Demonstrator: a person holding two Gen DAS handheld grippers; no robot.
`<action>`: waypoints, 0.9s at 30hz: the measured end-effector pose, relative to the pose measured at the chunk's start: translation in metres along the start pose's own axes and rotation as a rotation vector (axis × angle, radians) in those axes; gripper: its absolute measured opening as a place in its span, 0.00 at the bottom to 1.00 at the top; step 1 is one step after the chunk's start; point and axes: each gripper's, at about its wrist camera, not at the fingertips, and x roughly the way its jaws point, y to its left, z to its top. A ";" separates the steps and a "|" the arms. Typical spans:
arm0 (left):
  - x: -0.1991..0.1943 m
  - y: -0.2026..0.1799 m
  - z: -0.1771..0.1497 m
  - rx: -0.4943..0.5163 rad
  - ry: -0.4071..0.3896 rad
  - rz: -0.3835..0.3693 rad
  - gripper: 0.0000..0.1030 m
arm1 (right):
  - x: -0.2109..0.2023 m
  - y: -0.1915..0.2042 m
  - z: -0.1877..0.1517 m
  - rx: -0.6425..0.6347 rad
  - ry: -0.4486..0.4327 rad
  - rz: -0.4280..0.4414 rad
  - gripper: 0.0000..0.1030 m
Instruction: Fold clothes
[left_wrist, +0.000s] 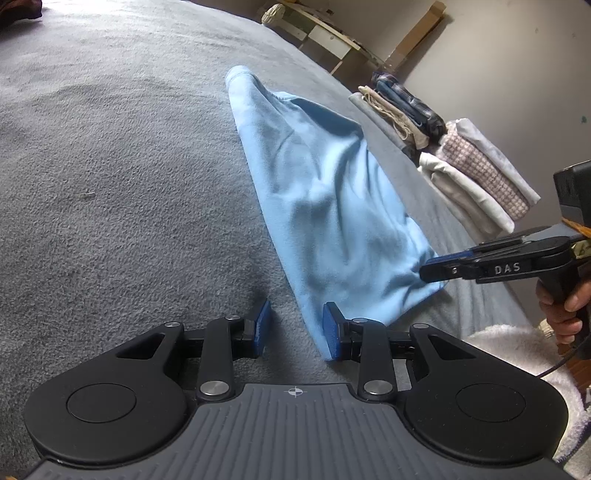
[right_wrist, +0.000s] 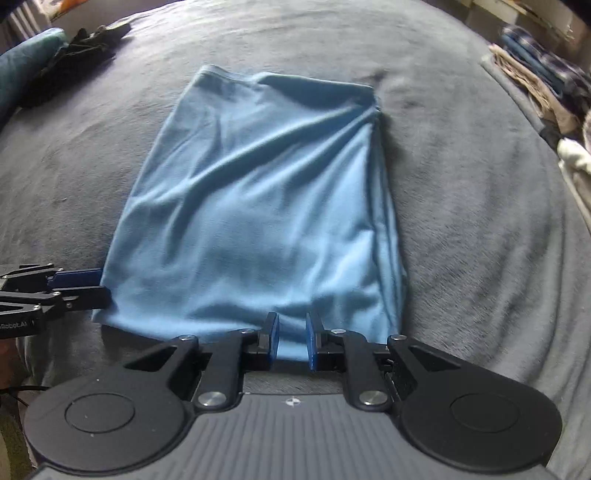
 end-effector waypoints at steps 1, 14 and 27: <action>0.001 -0.001 0.000 0.000 0.000 0.000 0.30 | 0.007 0.006 0.001 -0.016 0.010 0.005 0.16; 0.001 0.000 -0.003 -0.006 -0.003 -0.001 0.30 | -0.007 -0.014 0.003 0.031 0.056 -0.037 0.16; -0.008 0.011 0.004 -0.054 -0.012 -0.031 0.30 | -0.026 -0.041 -0.009 0.113 0.027 -0.164 0.16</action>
